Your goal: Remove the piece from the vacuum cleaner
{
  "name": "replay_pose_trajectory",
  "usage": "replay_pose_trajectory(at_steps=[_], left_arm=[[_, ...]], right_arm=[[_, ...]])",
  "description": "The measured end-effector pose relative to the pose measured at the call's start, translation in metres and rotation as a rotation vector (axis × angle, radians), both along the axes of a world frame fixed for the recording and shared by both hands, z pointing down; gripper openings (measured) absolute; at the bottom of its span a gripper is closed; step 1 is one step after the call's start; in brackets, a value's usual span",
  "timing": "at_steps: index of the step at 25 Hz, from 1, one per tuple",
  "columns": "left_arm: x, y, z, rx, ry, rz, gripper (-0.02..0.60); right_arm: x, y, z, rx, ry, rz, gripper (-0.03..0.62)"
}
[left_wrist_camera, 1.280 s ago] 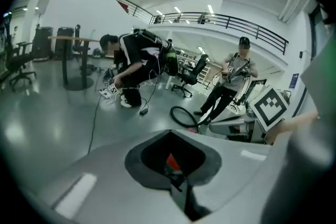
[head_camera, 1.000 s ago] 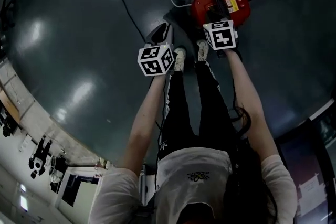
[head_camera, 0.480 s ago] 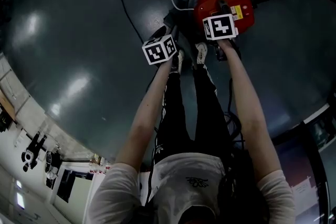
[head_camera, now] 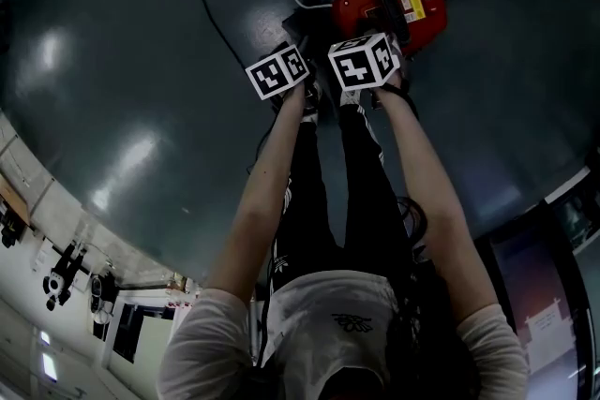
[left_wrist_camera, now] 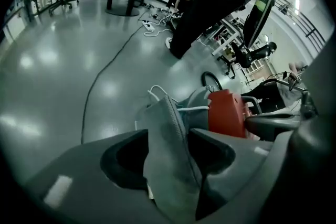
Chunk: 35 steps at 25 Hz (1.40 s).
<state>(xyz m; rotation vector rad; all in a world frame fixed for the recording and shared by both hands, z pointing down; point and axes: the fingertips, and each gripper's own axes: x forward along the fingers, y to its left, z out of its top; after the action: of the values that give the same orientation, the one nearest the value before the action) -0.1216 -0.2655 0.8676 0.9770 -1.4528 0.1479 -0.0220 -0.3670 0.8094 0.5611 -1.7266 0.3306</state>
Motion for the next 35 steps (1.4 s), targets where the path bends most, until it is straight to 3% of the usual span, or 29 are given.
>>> replay_pose_trajectory(at_steps=[5,9,12,14,19,26,31,35], left_arm=[[0.007,-0.013,-0.010,0.050,0.039,-0.037,0.224],[0.022,-0.009,0.000,-0.004,0.033,0.038,0.222],[0.022,0.002,0.010,-0.027,0.030,0.088,0.066],[0.020,0.007,0.010,-0.015,0.035,0.089,0.016],[0.019,0.012,0.007,0.001,0.005,0.149,0.011],[0.013,0.027,0.001,0.032,-0.004,0.117,0.011],[0.007,0.054,0.013,-0.015,-0.026,0.142,0.009],[-0.018,0.074,0.016,0.018,-0.087,0.144,0.009]], right_arm=[[-0.002,0.001,-0.004,-0.114,-0.011,0.002,0.012],[-0.003,-0.002,-0.003,-0.205,-0.020,0.013,0.014],[-0.003,-0.001,-0.001,-0.244,-0.003,-0.016,0.014],[-0.005,-0.001,0.000,-0.236,0.006,-0.050,0.014],[-0.004,0.001,-0.003,-0.207,0.004,-0.037,0.014],[-0.002,0.000,-0.007,-0.240,0.009,-0.051,0.014],[-0.003,-0.008,-0.003,-0.210,-0.038,-0.010,0.014],[-0.005,0.015,0.007,-0.327,-0.040,0.054,0.014]])
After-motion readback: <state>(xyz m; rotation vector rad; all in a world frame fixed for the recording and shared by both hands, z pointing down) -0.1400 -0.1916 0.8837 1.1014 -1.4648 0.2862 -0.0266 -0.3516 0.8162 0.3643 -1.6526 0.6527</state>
